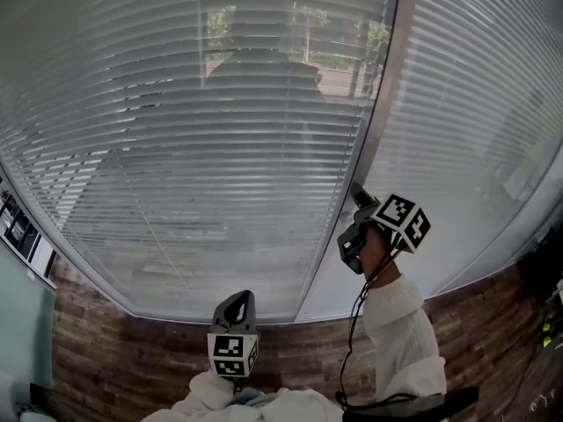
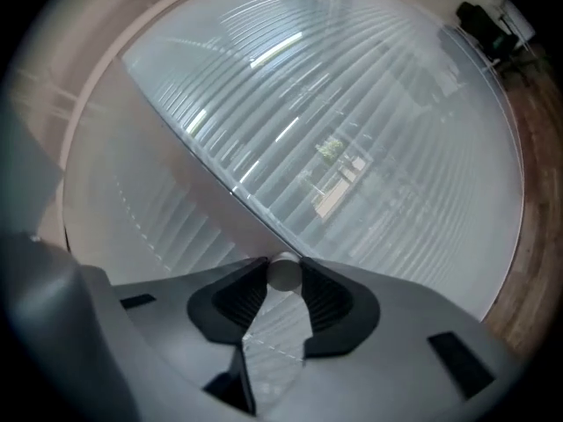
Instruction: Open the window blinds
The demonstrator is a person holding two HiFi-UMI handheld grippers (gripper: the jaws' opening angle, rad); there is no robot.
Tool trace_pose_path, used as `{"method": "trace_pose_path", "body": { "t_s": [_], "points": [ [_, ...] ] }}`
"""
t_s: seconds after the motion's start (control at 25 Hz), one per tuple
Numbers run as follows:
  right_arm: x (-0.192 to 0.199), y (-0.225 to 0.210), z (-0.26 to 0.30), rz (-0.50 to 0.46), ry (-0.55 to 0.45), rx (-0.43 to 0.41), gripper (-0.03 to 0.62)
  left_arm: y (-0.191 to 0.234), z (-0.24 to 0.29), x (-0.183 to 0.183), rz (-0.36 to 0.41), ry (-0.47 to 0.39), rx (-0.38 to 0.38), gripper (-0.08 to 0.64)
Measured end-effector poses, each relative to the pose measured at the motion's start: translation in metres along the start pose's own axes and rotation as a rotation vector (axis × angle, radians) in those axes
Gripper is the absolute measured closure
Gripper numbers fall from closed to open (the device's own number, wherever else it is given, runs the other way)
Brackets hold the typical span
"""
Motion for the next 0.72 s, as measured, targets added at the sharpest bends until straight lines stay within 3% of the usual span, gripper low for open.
{"method": "trace_pose_path", "body": {
  "t_s": [0.24, 0.72],
  "points": [
    [0.003, 0.01, 0.0, -0.357, 0.02, 0.088, 0.463, -0.009, 0.001, -0.002, 0.008, -0.007, 0.026, 0.558],
    [0.017, 0.021, -0.002, -0.917, 0.006, 0.223, 0.462, -0.006, -0.007, 0.005, 0.007, 0.005, 0.014, 0.558]
  ]
}}
Point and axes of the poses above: the fingertips, and each gripper's own axes: z forward along the fingers, y to its left, x out of its underside, the point moved 8 cm from there along -z, backward along the fingers, and after that the axes turned 14 degrees about z, right-handed, at the moved point
